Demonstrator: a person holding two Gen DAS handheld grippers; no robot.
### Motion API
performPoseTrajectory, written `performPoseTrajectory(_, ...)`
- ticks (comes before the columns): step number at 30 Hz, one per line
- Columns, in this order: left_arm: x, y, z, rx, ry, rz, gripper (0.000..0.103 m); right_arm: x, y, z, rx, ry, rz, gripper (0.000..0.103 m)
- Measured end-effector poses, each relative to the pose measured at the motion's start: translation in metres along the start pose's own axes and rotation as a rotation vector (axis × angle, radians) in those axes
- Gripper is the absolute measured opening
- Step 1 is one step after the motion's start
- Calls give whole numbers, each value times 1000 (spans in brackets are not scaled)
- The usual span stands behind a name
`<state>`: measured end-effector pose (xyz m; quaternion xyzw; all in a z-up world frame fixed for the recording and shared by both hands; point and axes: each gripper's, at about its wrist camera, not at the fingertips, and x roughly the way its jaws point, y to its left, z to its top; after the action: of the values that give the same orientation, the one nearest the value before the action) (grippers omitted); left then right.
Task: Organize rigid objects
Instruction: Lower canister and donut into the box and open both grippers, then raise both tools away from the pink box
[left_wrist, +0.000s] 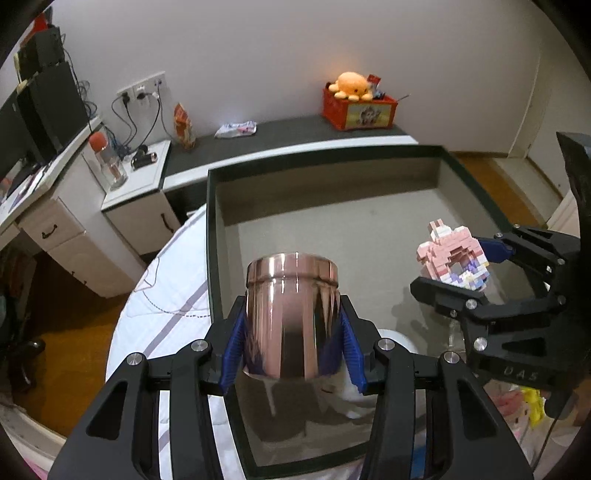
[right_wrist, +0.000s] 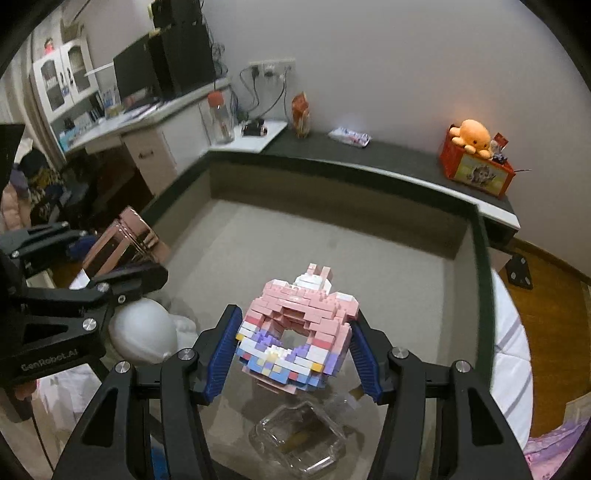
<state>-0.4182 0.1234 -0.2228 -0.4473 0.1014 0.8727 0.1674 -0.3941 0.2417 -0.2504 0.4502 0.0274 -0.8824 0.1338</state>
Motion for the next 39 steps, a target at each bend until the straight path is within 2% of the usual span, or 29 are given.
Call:
performPoseTrajectory(7,2,4,3,10,-9,4,50,15,3,-2,-13,61,1,59)
performPoseTrajectory(11,-6,7,2,-6,-32,15,65,16,5,-4,-5,69,2,59)
performPoseTrajectory(12,-8,9,2,-14,-40,5,68,15,5,-4,0,67,2,63)
performPoseTrajectory(13,-15,11,1,-24,-55,-3,71,13,5,-4,2,59,-4,76)
performPoseTrajectory(14,-21,12,0,-32,-73,-1,77,10,5,-4,4,48,-17,82)
performPoseTrajectory(15,-28,14,-1,-40,-88,7,79,7,6,-4,6,37,-25,83)
performPoseTrajectory(18,-55,18,-6,-63,-140,-5,84,-9,6,-4,17,-2,-36,83)
performPoseTrajectory(27,-152,23,-48,-84,-338,74,102,-99,19,-17,23,-188,-95,83)
performPoseTrajectory(32,-190,20,-79,-88,-388,86,103,-149,36,-38,21,-286,-119,84)
performPoseTrajectory(36,-217,18,-109,-97,-424,100,103,-183,54,-61,4,-331,-137,87)
performPoseTrajectory(39,-239,14,-136,-106,-463,76,103,-209,68,-86,5,-388,-153,87)
